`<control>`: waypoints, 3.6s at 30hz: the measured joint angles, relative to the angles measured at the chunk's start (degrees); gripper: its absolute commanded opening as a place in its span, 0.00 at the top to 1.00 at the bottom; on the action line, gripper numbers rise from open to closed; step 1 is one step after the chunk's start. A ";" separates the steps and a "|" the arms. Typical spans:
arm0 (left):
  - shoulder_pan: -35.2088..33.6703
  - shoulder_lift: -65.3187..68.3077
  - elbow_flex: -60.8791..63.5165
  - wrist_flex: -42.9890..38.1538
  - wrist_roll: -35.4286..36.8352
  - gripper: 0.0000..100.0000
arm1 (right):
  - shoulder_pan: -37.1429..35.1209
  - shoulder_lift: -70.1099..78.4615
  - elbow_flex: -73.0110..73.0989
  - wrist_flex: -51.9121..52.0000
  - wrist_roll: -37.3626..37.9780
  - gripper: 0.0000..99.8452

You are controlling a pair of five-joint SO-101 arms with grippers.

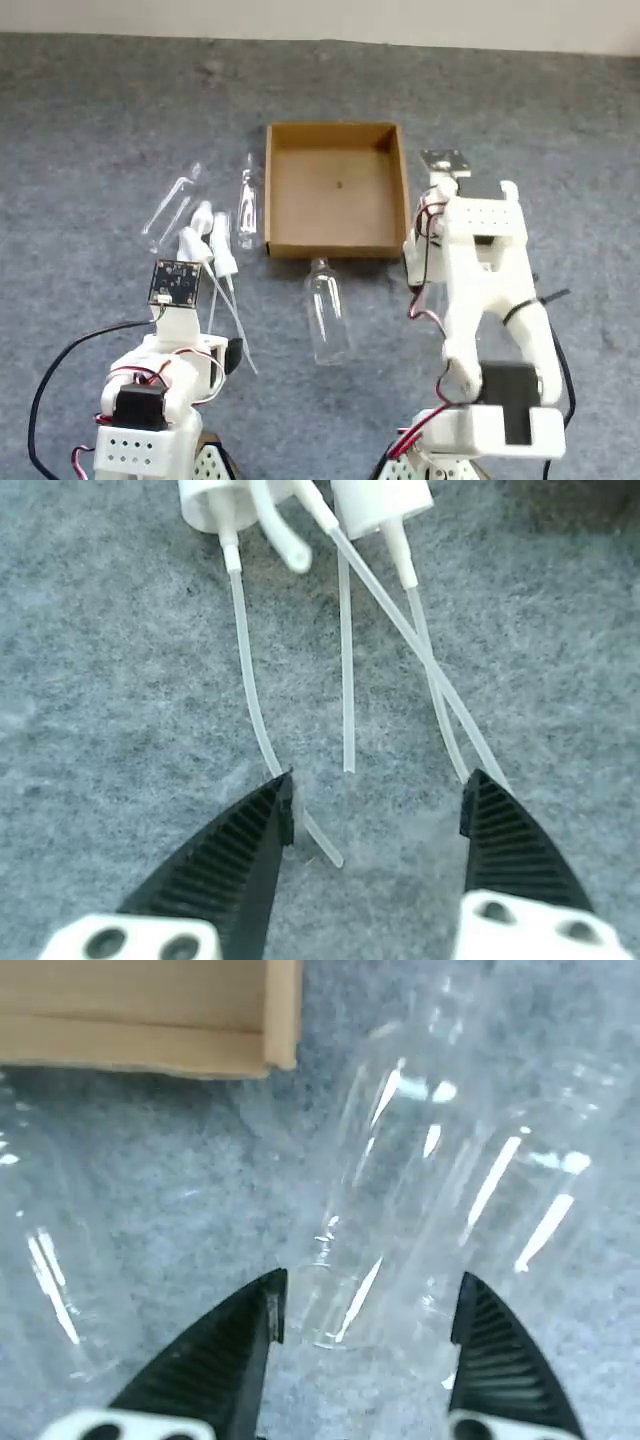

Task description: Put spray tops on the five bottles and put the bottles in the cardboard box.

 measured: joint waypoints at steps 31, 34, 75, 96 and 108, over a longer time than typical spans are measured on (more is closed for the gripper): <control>0.00 0.00 0.00 0.00 -0.09 0.78 | 21.98 17.67 -1.49 -15.21 25.23 1.00; -0.26 0.00 0.00 0.00 -2.81 0.78 | 23.91 17.67 -1.49 -15.56 28.40 1.00; -5.54 90.55 -79.56 3.52 -10.90 0.83 | 28.04 18.37 -3.96 -15.65 24.18 0.91; -6.95 102.77 -71.65 -19.08 -0.97 0.84 | 28.04 18.37 -3.96 -15.65 25.49 0.91; -3.96 99.34 -77.54 -12.13 -0.97 0.84 | 28.04 18.37 -3.96 -15.65 25.49 0.91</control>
